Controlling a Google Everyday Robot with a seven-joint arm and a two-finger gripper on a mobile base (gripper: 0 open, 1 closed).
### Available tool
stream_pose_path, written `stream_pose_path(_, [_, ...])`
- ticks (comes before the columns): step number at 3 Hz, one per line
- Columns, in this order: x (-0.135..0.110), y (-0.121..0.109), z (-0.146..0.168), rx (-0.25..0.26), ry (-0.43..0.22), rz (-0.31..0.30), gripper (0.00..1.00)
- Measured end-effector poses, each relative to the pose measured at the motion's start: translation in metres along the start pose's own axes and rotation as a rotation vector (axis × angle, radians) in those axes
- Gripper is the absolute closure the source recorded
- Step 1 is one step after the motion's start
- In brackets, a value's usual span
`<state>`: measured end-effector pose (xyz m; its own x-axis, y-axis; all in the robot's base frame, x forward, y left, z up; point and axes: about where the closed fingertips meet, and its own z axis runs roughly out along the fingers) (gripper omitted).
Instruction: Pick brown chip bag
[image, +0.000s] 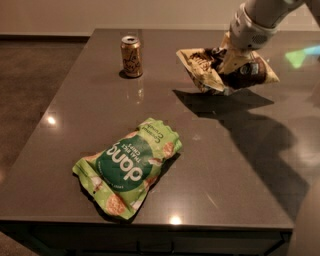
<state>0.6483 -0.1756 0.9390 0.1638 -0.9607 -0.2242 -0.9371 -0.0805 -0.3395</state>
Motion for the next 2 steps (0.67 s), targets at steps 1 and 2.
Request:
stream_pose_path(1, [-0.012,-0.003,-0.024,0.041,-0.013,-0.024,1.0])
stream_pose_path(2, [-0.033,-0.012,-0.073,0.125,-0.03,-0.076,1.0])
